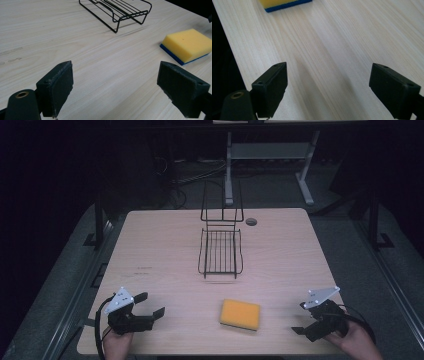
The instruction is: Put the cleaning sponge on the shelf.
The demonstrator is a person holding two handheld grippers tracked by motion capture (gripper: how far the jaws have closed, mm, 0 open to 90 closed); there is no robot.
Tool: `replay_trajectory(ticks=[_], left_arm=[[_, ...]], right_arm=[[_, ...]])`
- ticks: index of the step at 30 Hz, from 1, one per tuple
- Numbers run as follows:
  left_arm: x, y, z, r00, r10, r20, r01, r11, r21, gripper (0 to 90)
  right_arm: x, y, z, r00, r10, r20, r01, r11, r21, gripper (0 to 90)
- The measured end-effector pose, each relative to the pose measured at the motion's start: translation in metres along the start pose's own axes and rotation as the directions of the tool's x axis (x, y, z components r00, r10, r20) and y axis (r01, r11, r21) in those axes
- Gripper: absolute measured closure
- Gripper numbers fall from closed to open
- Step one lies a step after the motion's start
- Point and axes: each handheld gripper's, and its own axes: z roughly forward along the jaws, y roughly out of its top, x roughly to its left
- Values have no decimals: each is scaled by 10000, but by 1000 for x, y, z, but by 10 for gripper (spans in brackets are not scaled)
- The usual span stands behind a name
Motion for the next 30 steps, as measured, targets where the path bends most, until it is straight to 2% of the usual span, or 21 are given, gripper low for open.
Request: replay_trajectory(ticks=[7,14,20,30], left_arm=[[1,0,0,10000,-33,3,33,10000,-6,128],[2,-1,-3,9999,-96,-38,96,9999,-89,128],[3,-1,-5,9999,-114,-72,113,9998,-141,128],[5,-2,-5,9999,-92,-142,90,9998,-156,128]], right_arm=[[2,4,3,9998,-157,-109,159,9998,127,150],[8,18,4,9982,-567,-187,572,9980,283,149],[14,31,6,9954,-916,-296,923,9955,211,149],[20,48,12,9886,-1368,-629,1396,9892,442,149]])
